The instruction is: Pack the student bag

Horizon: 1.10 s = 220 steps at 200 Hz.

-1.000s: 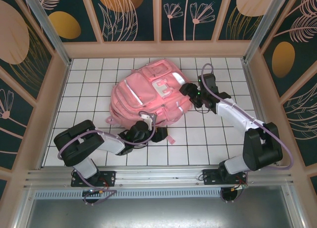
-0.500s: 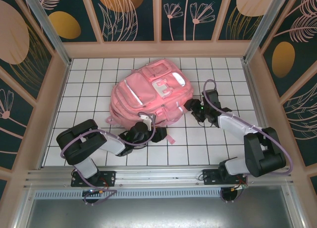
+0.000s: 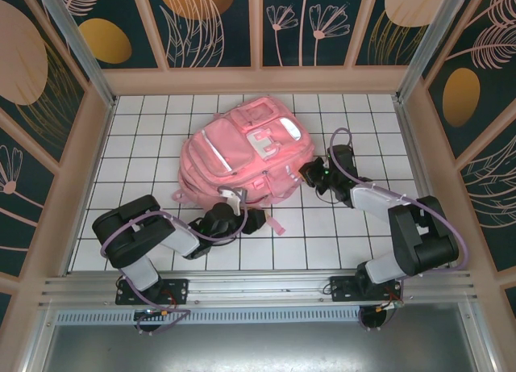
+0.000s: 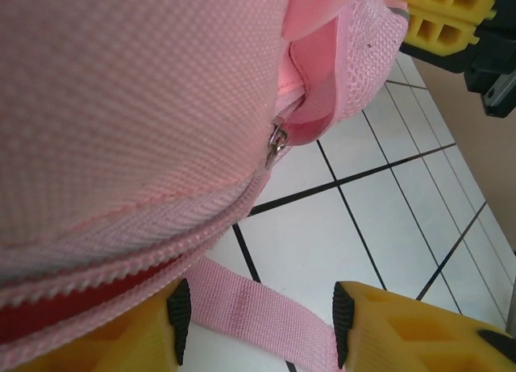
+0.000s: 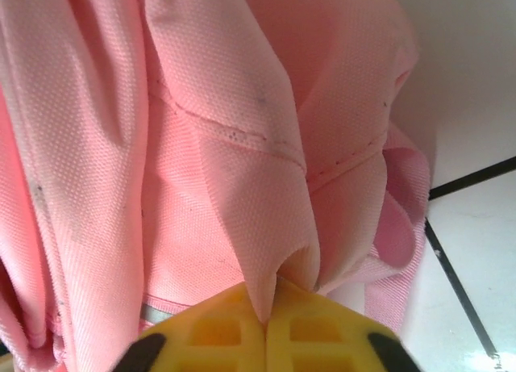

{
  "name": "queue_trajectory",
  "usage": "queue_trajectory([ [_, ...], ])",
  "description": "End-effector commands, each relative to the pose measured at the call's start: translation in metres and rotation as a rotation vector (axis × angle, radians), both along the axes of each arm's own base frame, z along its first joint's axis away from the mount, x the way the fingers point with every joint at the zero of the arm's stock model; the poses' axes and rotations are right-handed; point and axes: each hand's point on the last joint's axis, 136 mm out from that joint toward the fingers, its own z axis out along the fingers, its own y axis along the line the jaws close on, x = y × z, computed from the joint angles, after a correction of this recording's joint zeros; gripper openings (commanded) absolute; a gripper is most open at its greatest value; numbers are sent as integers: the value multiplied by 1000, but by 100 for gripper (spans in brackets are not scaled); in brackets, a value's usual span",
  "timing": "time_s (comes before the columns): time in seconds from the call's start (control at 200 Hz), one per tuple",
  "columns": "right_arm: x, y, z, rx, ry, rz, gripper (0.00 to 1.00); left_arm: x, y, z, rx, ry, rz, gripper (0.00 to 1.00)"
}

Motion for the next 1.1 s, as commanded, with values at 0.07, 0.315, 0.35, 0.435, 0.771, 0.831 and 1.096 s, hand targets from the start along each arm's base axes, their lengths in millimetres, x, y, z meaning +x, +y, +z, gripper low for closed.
queue_trajectory([
  [0.07,6,12,21,99,-25,-2,0,9,9,16,-81,-28,51,53],
  [0.315,9,25,45,154,5,-1,0,8,-7,35,-168,-46,-15,65],
  [0.35,9,27,48,162,4,0,0,8,-7,26,-156,-28,-17,65],
  [0.435,10,30,55,180,1,-2,0,10,-7,23,-171,-14,-10,65],
  [0.771,11,45,74,243,21,-5,0,7,-12,33,-300,13,-56,67],
  [0.831,12,46,79,251,17,-16,0,8,-13,32,-313,27,-52,67],
  [1.096,13,49,94,290,17,-48,0,16,-8,31,-336,64,14,71],
])
